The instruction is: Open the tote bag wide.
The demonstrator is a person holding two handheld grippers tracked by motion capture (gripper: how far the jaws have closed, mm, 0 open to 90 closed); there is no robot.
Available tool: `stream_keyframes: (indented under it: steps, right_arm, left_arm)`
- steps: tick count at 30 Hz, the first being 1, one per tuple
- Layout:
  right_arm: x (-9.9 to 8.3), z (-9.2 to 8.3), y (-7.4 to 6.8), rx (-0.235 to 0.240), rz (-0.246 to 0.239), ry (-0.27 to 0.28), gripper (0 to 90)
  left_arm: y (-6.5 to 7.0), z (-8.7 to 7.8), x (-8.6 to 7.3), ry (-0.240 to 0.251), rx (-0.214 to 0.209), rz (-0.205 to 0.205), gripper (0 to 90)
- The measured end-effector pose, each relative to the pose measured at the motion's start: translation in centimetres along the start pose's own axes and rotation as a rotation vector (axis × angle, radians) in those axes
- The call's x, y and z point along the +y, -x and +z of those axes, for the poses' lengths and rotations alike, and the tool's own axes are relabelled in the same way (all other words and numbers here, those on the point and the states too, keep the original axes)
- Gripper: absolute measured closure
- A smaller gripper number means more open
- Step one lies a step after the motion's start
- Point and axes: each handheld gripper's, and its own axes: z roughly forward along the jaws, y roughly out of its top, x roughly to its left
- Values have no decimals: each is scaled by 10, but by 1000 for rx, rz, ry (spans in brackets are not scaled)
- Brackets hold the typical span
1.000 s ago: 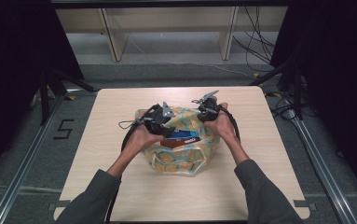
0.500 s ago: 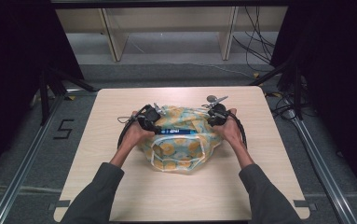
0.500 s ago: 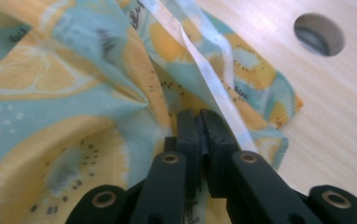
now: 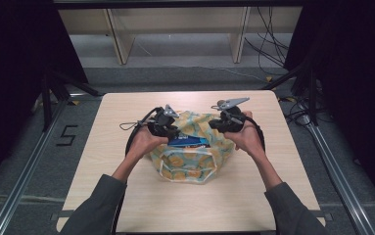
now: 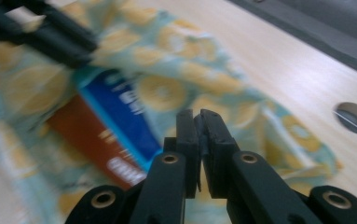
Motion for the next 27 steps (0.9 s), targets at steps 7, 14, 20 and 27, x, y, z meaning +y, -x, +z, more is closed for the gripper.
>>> stream_keyframes:
  steps: [7,14,20,27]
  right_arm:
    - [-15,14,-29,67,-71,-80,885]
    - [-19,44,-26,-23,-124,-187,899]
    - [-11,59,-5,-132,-39,-234,900]
    - [-7,65,13,-157,-24,-244,900]
  left_arm:
    - [11,1,-26,-99,-128,28,886]
    - [50,-5,-61,-175,-206,111,879]
    - [70,4,-85,-225,-239,122,883]
    - [72,0,-82,-135,-230,81,793]
